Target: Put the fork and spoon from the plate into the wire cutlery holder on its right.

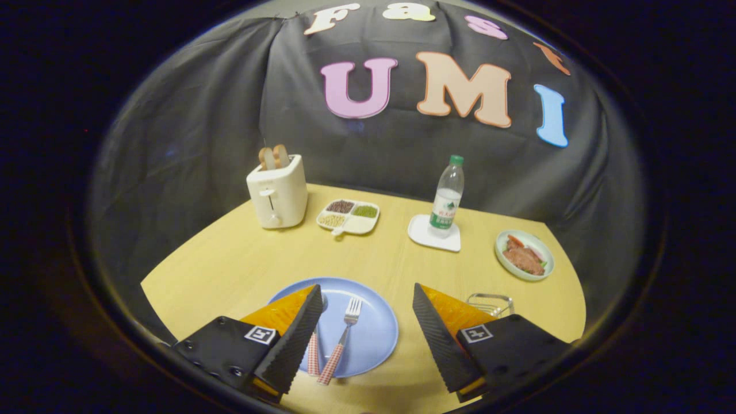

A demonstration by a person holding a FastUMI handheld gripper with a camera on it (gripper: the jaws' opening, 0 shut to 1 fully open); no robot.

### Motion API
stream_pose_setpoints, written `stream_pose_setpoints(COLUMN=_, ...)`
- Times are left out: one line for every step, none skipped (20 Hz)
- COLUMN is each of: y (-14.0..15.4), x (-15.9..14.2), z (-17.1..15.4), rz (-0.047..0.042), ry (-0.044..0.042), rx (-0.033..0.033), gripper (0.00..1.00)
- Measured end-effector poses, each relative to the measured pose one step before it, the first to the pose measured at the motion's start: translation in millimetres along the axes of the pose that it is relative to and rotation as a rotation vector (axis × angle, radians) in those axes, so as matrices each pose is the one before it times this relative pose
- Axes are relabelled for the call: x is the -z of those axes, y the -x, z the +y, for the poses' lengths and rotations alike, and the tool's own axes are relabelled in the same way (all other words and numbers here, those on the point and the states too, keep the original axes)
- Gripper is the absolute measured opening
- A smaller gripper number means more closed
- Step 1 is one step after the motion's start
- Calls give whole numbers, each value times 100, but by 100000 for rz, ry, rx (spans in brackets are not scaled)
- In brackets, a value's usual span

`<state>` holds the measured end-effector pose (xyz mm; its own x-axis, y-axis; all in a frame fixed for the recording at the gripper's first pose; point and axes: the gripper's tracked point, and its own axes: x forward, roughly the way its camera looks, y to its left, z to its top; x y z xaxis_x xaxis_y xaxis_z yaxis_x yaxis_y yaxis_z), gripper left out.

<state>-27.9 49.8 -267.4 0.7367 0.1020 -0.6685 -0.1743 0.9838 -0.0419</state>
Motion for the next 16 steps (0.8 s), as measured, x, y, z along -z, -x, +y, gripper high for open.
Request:
stream_pose_setpoints(y=-592, x=971, z=21, rz=2980, ry=130, rx=-341, gripper=99)
stream_pose_setpoints(y=-373, x=901, z=118, rz=3319, ry=-45, rx=-509, gripper=99)
stream_pose_setpoints(y=-344, x=1097, z=98, rz=2898, ry=-173, rx=-219, gripper=99)
stream_pose_setpoints(y=-465, x=747, z=-51, rz=2321, ry=-251, rx=-101, gripper=99)
stream_pose_setpoints(y=-495, x=616, z=60, rz=2286, ry=-101, rx=-291, gripper=99)
stream_pose_setpoints(y=-235, x=723, z=232, rz=2040, ry=120, rx=-455, gripper=99)
stream_pose_setpoints(y=-432, x=562, z=181, rz=2069, ry=1112, rx=192, gripper=99)
stream_pose_setpoints(y=-440, x=393, z=119, rz=2242, ry=1737, rx=119, gripper=99)
stream_pose_setpoints(y=-214, x=796, z=202, rz=2025, ry=1744, rx=-5, gripper=99)
stream_pose_setpoints(y=-295, x=478, z=3, rz=2175, ry=1584, rx=67, gripper=99)
stream_pose_setpoints(y=-173, x=474, z=187, rz=1660, ry=1085, rx=-82, gripper=99)
stream_pose_setpoints(y=-208, x=338, z=119, rz=1454, ry=587, rx=-87, gripper=99)
stream_pose_setpoints(y=-300, x=390, z=208, rz=1654, ry=556, rx=-154, gripper=99)
stream_pose_setpoints(y=-74, x=233, z=178, rz=1162, ry=597, rx=-624, gripper=99)
stream_pose_setpoints(y=-357, x=377, z=313, rz=1461, ry=570, rx=-982, gripper=99)
stream_pose_setpoints(y=-165, x=187, z=135, rz=1091, ry=371, rx=-221, gripper=94)
